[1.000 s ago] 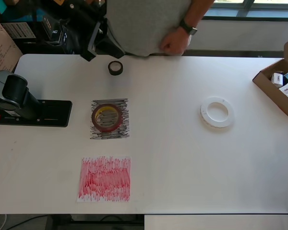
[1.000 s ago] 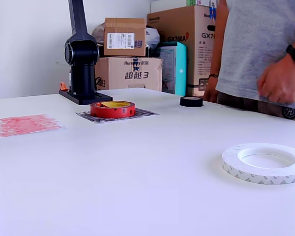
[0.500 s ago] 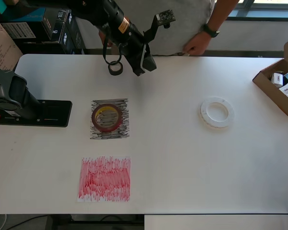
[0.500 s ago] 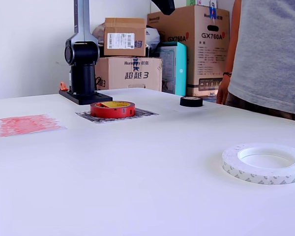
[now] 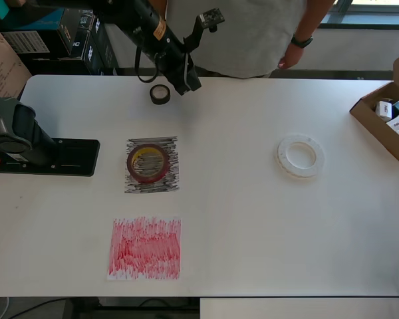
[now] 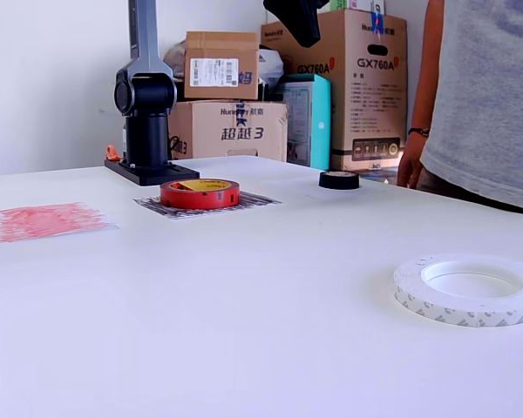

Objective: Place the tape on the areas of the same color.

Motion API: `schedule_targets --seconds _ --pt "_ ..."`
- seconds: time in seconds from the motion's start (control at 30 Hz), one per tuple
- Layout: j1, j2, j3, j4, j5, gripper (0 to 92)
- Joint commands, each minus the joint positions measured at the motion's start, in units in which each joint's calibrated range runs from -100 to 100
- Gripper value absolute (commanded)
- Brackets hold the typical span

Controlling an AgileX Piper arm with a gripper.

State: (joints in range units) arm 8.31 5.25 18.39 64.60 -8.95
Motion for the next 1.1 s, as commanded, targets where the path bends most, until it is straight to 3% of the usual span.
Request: schedule_targets --seconds 0.0,0.2,0.5,0.77,1.07 --pt "2.44 -2.72 4.01 -0.07 0.36 0.0" --pt "4.81 -5.71 7.37 -0.07 0.85 0.0" --pt "2.44 -4.78 5.92 -0.15 2.16 0.0" --pt "-0.87 5.51 -8.44 0.36 13.95 0.0" --pt "-4.27 15.33 -18.71 0.78 14.6 0.0"
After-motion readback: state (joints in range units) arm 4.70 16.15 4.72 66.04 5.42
